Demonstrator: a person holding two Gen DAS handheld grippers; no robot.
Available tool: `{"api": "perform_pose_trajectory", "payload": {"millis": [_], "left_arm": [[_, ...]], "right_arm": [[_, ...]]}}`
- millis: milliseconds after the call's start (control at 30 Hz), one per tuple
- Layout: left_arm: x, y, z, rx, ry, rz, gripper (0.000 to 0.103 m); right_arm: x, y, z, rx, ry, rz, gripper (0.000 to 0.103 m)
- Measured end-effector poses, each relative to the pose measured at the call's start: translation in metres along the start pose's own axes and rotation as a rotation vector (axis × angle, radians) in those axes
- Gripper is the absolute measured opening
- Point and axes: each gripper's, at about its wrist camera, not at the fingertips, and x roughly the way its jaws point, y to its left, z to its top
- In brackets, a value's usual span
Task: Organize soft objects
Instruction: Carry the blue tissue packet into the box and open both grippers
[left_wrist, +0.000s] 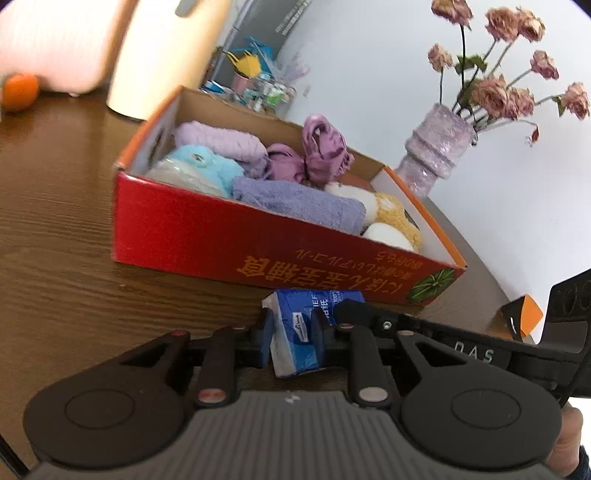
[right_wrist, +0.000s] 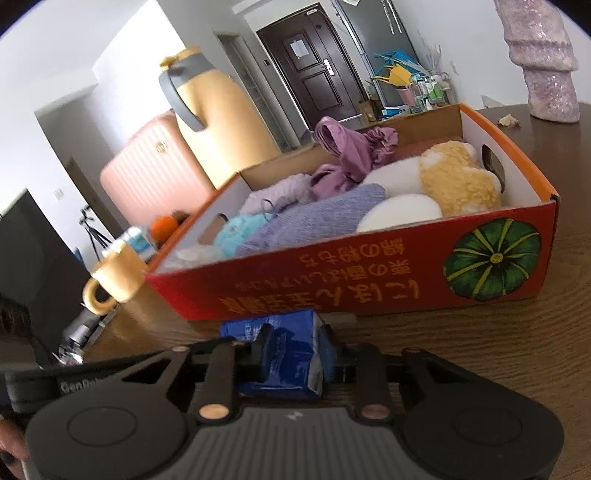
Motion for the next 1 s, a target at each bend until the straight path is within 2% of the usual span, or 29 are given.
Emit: {"api": "perform_pose_trajectory", "payload": {"millis": [133,267,467,733,1000], "left_arm": [[-0.041,-0.016,-0.017,0.028,-0.073,-0.016,0.022],[-0.078,-0.034,-0.044,0.065,-0.122,0.003,0.022],[-0.117,-0.040,-0.080,0.016,-0.136,-0.051,0.022],[-0.145,-0.050,-0.094,0.049,-0.149,-0.063,0.022],[-0.136,-0.070,-0.093,0.082,-0.144,-0.098,0.022]], "right_arm": [[-0.043,0.026,-0.016,-0.046,-0.104,0.007,0.022],[-0.077,0.045,-0.042,-0.086,-0.129,-0.002,0.022],[-0.122,0.064,-0.079,-0.102,-0.167,-0.008,0.022],[-0.153,0.076,-0.105,-0.111,-0.194,-0.004,0.022],[-0.169,0.064,-0.104,-0.094,-0.222,-0.030,0.022]]}}
